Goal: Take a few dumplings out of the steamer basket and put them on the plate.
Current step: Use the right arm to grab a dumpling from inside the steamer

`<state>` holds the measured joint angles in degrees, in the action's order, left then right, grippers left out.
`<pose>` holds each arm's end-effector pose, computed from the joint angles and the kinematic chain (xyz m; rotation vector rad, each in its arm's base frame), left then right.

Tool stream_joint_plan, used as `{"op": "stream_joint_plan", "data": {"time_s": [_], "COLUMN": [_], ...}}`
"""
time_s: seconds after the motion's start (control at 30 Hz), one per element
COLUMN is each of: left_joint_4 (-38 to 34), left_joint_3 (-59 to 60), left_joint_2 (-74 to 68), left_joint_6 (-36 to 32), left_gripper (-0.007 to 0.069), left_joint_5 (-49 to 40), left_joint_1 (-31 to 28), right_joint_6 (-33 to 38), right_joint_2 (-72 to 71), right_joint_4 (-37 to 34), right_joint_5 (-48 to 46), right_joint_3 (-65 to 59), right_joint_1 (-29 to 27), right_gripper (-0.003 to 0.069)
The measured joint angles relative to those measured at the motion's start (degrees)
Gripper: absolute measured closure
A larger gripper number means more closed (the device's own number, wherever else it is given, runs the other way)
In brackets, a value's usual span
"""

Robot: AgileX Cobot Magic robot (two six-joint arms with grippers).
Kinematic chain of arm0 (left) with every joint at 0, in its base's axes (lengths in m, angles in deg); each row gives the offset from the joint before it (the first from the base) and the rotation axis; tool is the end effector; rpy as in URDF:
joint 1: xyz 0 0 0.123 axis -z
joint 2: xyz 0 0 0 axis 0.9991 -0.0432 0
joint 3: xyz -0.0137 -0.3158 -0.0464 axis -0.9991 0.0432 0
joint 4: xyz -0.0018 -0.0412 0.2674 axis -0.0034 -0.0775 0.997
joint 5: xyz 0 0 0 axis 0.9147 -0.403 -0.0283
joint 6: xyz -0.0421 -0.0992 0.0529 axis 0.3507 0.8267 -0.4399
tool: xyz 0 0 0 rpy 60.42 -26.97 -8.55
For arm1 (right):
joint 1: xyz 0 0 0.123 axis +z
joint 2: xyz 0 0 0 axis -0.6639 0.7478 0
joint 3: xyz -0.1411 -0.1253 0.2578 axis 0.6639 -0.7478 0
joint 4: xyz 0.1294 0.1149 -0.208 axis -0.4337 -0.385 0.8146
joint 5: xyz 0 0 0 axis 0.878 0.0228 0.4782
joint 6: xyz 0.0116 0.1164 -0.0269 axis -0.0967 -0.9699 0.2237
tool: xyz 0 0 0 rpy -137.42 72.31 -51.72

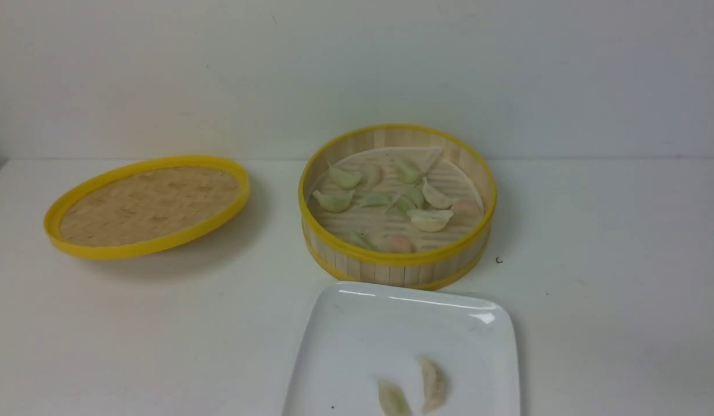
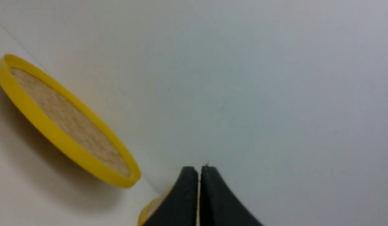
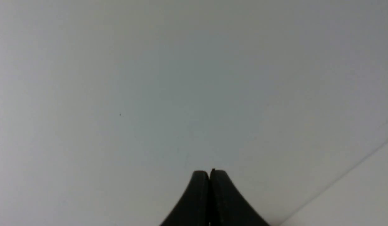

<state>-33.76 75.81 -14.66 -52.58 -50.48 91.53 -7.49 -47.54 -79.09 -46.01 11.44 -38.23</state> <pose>0.0686 0.0111 0.2163 -0.7852 1.2331 -0.8279 0.0677 -0.0021 0.2220 0.5777 1.2904 0.7134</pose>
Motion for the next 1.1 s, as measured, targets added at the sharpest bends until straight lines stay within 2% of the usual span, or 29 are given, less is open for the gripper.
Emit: {"op": "stream_joint_plan", "data": {"time_s": [0.07, 0.17, 0.27, 0.3, 0.33, 0.37, 0.4, 0.43, 0.47, 0.5, 0.57, 0.67, 0.73, 0.97, 1.1], "left_joint_4": [-3.1, -3.2, 4.3, 9.4, 10.2, 14.9, 16.2, 21.3, 23.3, 24.2, 29.7, 34.3, 36.8, 38.6, 40.4], "left_joint_3": [0.0, -1.1, -6.4, -10.0, -10.6, -16.1, -16.8, -23.3, -26.9, -27.6, -36.2, -42.3, -44.0, -44.4, -44.6], "left_joint_2": [0.0, 0.0, -0.1, -1.3, -1.6, -4.6, -5.7, -11.9, -16.0, -16.9, -28.0, -37.5, -42.8, -47.6, -46.8], "left_joint_6": [0.2, -0.1, -2.8, -4.4, -4.6, -6.3, -6.5, -7.9, -8.4, -8.5, -9.8, -11.4, -11.9, -14.4, -14.7], "left_gripper": [0.0631, 0.0631, 0.0631, 0.0631, 0.0631, 0.0631, 0.0631, 0.0631, 0.0631, 0.0631, 0.0631, 0.0631, 0.0631, 0.0631, 0.0631], "left_joint_5": [4.0, 6.4, -0.8, -5.9, -6.9, -15.1, -16.2, -28.5, -33.9, -35.2, -51.9, -64.8, -69.1, -70.9, -71.8], "left_joint_1": [0.0, 0.0, 0.0, 0.0, 0.0, 0.0, 0.0, 0.0, 0.0, 0.0, 0.0, 0.0, 0.0, 0.0, 0.0], "right_joint_6": [-0.3, 1.5, 5.3, 8.7, 8.7, 13.1, 13.6, 18.5, 20.1, 20.8, 24.7, 29.3, 33.2, 38.3, 38.7], "right_joint_2": [0.0, 3.7, 12.5, 17.8, 18.7, 26.3, 26.3, 35.9, 40.5, 41.4, 51.8, 63.6, 70.6, 90.3, 105.2], "right_joint_4": [0.3, 4.9, 8.4, 9.2, 9.3, 9.7, 9.8, 9.7, 9.5, 9.5, 8.0, 5.4, 3.8, 5.9, 12.4], "right_joint_5": [-2.3, -13.4, -27.7, -34.9, -36.0, -44.6, -45.6, -53.9, -56.5, -57.1, -63.2, -66.3, -67.6, -69.2, -71.4], "right_joint_3": [3.0, 15.4, 26.9, 33.2, 34.1, 39.9, 40.7, 48.0, 50.7, 52.0, 59.5, 67.1, 72.0, 85.6, 97.0], "right_joint_1": [0.2, 1.7, 3.4, 4.1, 4.3, 5.1, 5.1, 5.7, 5.8, 5.8, 5.8, 5.8, 6.7, 13.8, 18.8], "right_gripper": [0.0673, 0.0673, 0.0673, 0.0673, 0.0673, 0.0673, 0.0673, 0.0673, 0.0673, 0.0673, 0.0673, 0.0673, 0.0673, 0.0666, 0.0656]}}
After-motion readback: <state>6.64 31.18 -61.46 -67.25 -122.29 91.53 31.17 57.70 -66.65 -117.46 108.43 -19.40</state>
